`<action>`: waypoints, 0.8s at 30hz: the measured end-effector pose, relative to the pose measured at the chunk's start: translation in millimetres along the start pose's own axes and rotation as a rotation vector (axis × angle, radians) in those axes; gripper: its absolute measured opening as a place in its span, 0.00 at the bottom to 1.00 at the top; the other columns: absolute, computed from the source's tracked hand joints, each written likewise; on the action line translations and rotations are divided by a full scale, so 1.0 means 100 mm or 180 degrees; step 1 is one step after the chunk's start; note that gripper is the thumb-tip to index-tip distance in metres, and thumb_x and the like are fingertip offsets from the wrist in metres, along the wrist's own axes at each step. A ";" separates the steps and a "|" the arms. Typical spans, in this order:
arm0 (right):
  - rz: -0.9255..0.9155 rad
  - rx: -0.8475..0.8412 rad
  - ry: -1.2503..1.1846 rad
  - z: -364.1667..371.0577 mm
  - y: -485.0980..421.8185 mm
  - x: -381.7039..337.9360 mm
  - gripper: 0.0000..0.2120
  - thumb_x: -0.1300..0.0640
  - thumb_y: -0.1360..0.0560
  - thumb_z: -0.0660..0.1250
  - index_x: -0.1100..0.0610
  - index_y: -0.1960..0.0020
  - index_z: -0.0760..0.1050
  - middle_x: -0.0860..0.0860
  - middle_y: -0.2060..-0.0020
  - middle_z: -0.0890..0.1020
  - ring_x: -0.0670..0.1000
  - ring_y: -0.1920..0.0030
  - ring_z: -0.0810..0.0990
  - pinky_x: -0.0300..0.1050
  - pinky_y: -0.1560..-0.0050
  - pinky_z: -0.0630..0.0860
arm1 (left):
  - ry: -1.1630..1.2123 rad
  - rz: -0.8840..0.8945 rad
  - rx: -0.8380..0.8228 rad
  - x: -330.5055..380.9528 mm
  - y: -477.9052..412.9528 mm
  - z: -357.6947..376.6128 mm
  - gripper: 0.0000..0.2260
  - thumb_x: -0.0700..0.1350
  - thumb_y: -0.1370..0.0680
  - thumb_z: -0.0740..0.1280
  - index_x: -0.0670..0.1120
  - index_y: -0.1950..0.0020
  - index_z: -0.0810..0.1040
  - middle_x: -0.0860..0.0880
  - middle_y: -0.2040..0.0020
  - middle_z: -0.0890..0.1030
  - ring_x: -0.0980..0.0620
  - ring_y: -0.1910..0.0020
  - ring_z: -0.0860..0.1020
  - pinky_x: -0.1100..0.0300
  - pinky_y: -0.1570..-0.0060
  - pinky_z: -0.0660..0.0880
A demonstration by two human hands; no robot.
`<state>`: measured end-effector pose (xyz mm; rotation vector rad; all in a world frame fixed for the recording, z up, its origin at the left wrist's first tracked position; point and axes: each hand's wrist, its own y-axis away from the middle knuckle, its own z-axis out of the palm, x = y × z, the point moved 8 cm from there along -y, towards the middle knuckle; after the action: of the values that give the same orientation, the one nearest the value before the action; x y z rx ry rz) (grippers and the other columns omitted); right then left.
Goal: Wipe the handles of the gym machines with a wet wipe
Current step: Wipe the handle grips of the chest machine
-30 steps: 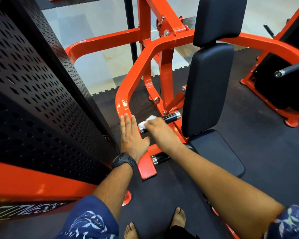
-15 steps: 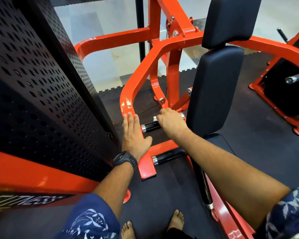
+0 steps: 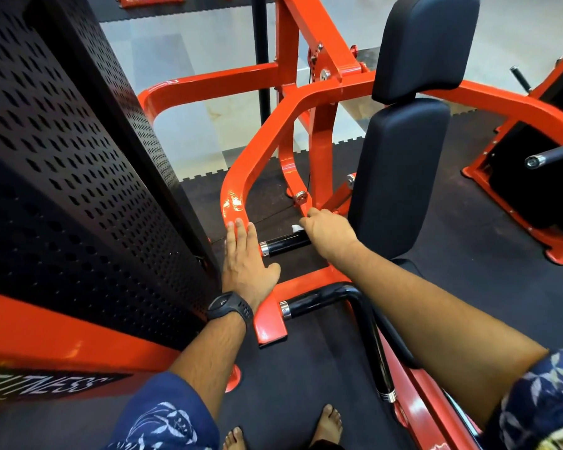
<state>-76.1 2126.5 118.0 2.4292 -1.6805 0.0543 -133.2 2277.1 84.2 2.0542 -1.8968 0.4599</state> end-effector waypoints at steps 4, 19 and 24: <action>-0.0005 0.0049 0.0043 0.02 0.05 -0.06 0.18 0.67 0.24 0.66 0.57 0.36 0.73 0.55 0.41 0.74 0.57 0.43 0.77 0.51 0.49 0.77 | -0.0019 -0.0008 -0.0031 0.00 -0.01 0.00 0.42 0.49 0.27 0.69 0.43 0.19 0.52 0.44 0.17 0.46 0.48 0.19 0.39 0.48 0.21 0.49; 0.2191 0.1153 -0.1986 0.23 0.45 0.09 0.19 0.69 0.22 0.58 0.61 0.33 0.72 0.59 0.42 0.72 0.59 0.44 0.74 0.51 0.44 0.73 | 0.0003 0.0073 -0.0111 0.01 -0.03 0.03 0.42 0.50 0.27 0.69 0.41 0.18 0.51 0.42 0.18 0.46 0.45 0.19 0.39 0.48 0.21 0.44; 0.3708 0.1591 -0.3663 0.43 0.60 -0.01 0.21 0.65 0.19 0.56 0.56 0.28 0.70 0.58 0.43 0.75 0.60 0.45 0.78 0.51 0.47 0.71 | 0.0195 0.0138 -0.0123 -0.01 -0.02 0.03 0.43 0.48 0.27 0.69 0.40 0.18 0.51 0.42 0.18 0.46 0.46 0.19 0.39 0.48 0.21 0.43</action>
<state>-135.3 2099.2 83.5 1.2116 -3.6746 -1.0145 -131.7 2276.4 81.1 1.9557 -1.9031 0.4870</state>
